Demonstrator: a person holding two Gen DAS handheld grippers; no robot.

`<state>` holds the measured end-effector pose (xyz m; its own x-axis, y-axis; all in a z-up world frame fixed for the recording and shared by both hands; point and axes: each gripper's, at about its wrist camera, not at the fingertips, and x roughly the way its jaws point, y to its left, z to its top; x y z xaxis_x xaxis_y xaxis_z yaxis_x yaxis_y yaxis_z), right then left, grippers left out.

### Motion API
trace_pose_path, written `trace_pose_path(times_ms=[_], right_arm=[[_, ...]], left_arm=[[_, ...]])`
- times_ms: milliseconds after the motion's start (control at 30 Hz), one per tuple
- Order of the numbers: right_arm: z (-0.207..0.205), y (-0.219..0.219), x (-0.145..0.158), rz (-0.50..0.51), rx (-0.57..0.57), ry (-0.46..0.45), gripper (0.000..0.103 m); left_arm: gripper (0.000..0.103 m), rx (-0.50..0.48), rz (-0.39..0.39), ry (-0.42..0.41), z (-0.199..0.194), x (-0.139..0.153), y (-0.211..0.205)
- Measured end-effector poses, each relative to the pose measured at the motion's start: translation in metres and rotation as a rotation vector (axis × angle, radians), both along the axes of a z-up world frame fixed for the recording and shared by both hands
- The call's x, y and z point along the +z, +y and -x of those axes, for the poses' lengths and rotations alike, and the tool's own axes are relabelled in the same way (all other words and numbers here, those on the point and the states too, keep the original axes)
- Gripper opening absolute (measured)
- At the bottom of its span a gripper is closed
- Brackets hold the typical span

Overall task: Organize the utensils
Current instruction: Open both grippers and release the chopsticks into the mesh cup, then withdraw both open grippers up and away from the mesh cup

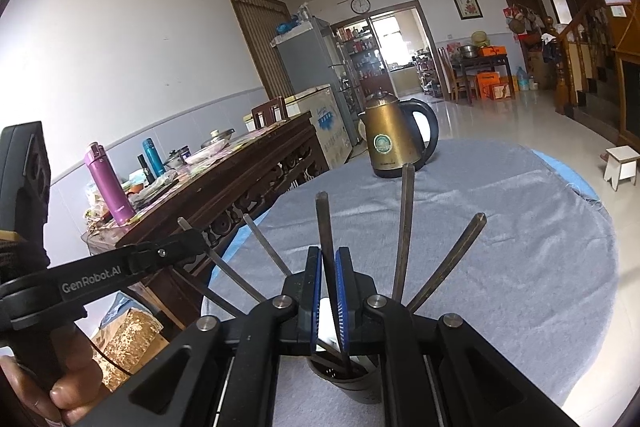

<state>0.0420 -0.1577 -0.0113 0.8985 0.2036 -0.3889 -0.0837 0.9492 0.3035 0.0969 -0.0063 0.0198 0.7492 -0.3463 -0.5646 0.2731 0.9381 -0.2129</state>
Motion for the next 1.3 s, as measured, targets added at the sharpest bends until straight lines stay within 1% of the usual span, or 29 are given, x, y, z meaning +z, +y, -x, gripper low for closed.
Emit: trace_pose_path(times_ms=[167,233,300,333,367,400,467,600,667,733,800,833,867,1100,1133,1200,1233,1267,1300], right_arm=[[0.003,-0.001,0.002,-0.012,0.01,-0.025,0.01],[0.005,-0.003,0.003,-0.017,0.009,-0.034,0.01],[0.007,-0.007,0.006,-0.045,0.007,-0.049,0.01],[0.008,-0.01,0.007,-0.064,0.008,-0.057,0.012],[0.01,-0.014,0.008,-0.076,0.007,-0.064,0.017],[0.012,-0.018,0.01,-0.093,-0.001,-0.077,0.019],[0.014,-0.023,0.013,-0.097,-0.023,-0.094,0.019],[0.019,-0.03,0.017,-0.091,-0.054,-0.107,0.019],[0.02,-0.033,0.017,-0.089,-0.062,-0.103,0.019],[0.021,-0.035,0.017,-0.086,-0.066,-0.096,0.019],[0.022,-0.034,0.016,-0.076,-0.064,-0.086,0.019],[0.022,-0.034,0.016,-0.07,-0.063,-0.082,0.019],[0.023,-0.033,0.016,-0.065,-0.062,-0.078,0.019],[0.031,-0.028,0.016,-0.031,-0.045,-0.05,0.02],[0.031,-0.028,0.016,-0.03,-0.042,-0.045,0.024],[0.033,-0.027,0.014,-0.027,-0.041,-0.034,0.036],[0.034,-0.026,0.014,-0.024,-0.042,-0.03,0.049],[0.035,-0.026,0.013,-0.022,-0.043,-0.03,0.058],[0.038,-0.025,0.013,-0.018,-0.046,-0.034,0.058]], left_arm=[[0.008,-0.019,-0.029,-0.014,0.004,0.003,-0.004],[0.01,-0.026,-0.041,-0.018,0.005,0.004,-0.005],[0.016,-0.047,-0.028,-0.009,0.006,0.004,-0.003],[0.02,-0.055,-0.023,-0.007,0.006,0.004,-0.002],[0.024,-0.062,-0.018,-0.006,0.007,0.004,-0.001],[0.027,-0.066,-0.015,-0.01,0.008,0.005,0.0],[0.038,-0.063,-0.017,-0.029,0.011,0.008,0.001],[0.05,-0.048,-0.033,-0.073,0.018,0.015,0.005],[0.061,-0.041,-0.044,-0.087,0.021,0.018,0.006],[0.063,-0.037,-0.056,-0.1,0.024,0.02,0.006],[0.069,-0.026,-0.086,-0.12,0.029,0.023,0.005],[0.074,-0.016,-0.106,-0.131,0.032,0.023,0.004],[0.076,-0.01,-0.116,-0.137,0.034,0.024,0.004],[0.085,0.057,-0.213,-0.185,0.047,0.025,0.007],[0.085,0.064,-0.225,-0.187,0.047,0.024,0.008],[0.086,0.076,-0.248,-0.189,0.049,0.021,0.009],[0.086,0.083,-0.261,-0.189,0.05,0.02,0.01],[0.086,0.089,-0.27,-0.19,0.051,0.019,0.011],[0.087,0.094,-0.278,-0.19,0.052,0.018,0.012]])
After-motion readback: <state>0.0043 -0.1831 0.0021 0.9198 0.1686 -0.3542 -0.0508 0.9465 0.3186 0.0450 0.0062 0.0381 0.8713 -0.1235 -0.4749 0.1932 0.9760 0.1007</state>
